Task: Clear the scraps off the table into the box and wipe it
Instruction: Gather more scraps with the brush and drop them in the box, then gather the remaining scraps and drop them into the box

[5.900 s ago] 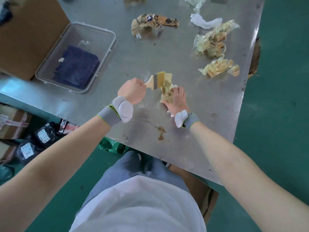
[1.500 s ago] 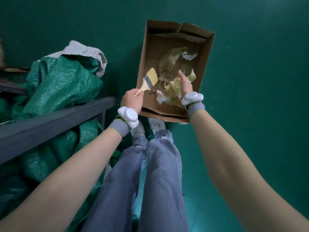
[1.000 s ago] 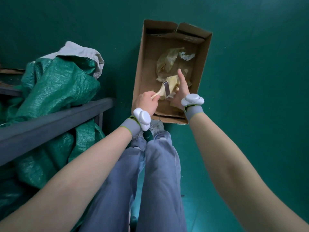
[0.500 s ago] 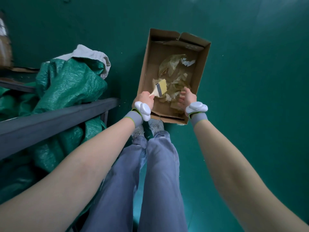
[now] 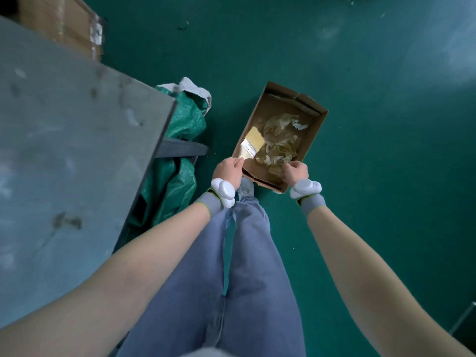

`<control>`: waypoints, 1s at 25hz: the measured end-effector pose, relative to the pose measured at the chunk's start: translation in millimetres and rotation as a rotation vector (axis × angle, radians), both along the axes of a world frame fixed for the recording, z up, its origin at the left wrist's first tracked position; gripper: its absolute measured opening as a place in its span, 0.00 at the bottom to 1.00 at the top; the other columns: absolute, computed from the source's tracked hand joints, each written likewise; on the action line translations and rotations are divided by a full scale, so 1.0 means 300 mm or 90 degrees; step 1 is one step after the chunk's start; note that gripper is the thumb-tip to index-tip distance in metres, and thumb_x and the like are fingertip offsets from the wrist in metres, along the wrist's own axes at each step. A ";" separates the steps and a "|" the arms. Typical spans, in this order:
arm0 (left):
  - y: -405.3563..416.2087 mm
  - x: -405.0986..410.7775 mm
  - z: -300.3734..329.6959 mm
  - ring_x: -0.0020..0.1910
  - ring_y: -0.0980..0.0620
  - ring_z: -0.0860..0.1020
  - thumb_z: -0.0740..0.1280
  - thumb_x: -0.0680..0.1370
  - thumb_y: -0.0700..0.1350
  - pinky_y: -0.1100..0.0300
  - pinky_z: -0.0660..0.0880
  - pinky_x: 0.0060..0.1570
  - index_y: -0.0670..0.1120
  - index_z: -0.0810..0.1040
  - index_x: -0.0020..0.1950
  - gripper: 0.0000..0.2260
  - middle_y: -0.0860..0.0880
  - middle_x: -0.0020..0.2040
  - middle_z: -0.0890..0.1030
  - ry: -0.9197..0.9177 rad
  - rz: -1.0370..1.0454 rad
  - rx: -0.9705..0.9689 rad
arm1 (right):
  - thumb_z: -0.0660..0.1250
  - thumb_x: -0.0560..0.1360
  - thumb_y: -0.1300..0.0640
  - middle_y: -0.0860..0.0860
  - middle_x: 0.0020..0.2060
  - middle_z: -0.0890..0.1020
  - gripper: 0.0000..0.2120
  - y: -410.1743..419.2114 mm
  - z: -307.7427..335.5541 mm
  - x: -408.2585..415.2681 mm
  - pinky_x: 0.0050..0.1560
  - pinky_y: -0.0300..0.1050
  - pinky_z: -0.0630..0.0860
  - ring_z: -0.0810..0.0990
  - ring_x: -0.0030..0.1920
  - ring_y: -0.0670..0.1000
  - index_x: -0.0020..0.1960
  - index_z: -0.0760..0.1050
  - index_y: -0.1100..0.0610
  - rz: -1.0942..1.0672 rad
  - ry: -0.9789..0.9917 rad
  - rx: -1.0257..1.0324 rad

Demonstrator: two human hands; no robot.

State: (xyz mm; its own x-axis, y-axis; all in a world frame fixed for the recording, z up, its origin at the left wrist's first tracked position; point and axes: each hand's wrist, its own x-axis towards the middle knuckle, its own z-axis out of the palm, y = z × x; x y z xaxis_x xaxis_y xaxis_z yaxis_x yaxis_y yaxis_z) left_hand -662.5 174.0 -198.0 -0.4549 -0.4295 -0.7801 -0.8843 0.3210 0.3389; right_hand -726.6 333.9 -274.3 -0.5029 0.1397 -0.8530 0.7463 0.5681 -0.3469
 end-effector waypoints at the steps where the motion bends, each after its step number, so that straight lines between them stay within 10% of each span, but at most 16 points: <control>1: 0.001 0.010 0.056 0.40 0.39 0.71 0.56 0.82 0.48 0.55 0.61 0.37 0.44 0.62 0.30 0.21 0.35 0.43 0.78 0.022 0.000 -0.001 | 0.59 0.70 0.60 0.55 0.35 0.76 0.15 -0.008 0.049 -0.004 0.44 0.49 0.74 0.73 0.39 0.54 0.50 0.76 0.70 0.008 0.015 -0.001; 19: -0.311 0.500 0.647 0.27 0.48 0.66 0.58 0.82 0.49 0.57 0.63 0.31 0.38 0.70 0.37 0.18 0.49 0.27 0.68 0.367 0.398 -0.195 | 0.61 0.77 0.66 0.53 0.47 0.76 0.06 -0.686 0.744 0.045 0.41 0.33 0.69 0.73 0.41 0.48 0.53 0.72 0.61 0.551 0.607 -0.271; 25: -0.488 0.742 0.674 0.34 0.44 0.73 0.58 0.81 0.50 0.54 0.68 0.36 0.37 0.77 0.43 0.18 0.46 0.32 0.76 0.278 0.617 -0.239 | 0.61 0.74 0.66 0.56 0.50 0.75 0.11 -0.978 0.794 0.240 0.47 0.51 0.76 0.74 0.43 0.52 0.57 0.71 0.61 0.807 0.561 -0.373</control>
State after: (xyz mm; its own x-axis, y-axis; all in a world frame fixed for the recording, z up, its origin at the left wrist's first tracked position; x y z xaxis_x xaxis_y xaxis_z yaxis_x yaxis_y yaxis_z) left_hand -439.9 27.8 4.1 -0.0040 -0.9239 -0.3826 -0.6456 -0.2898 0.7065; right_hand -654.7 40.6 -36.1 -0.3667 -0.9291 -0.0473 -0.5913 0.2720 -0.7592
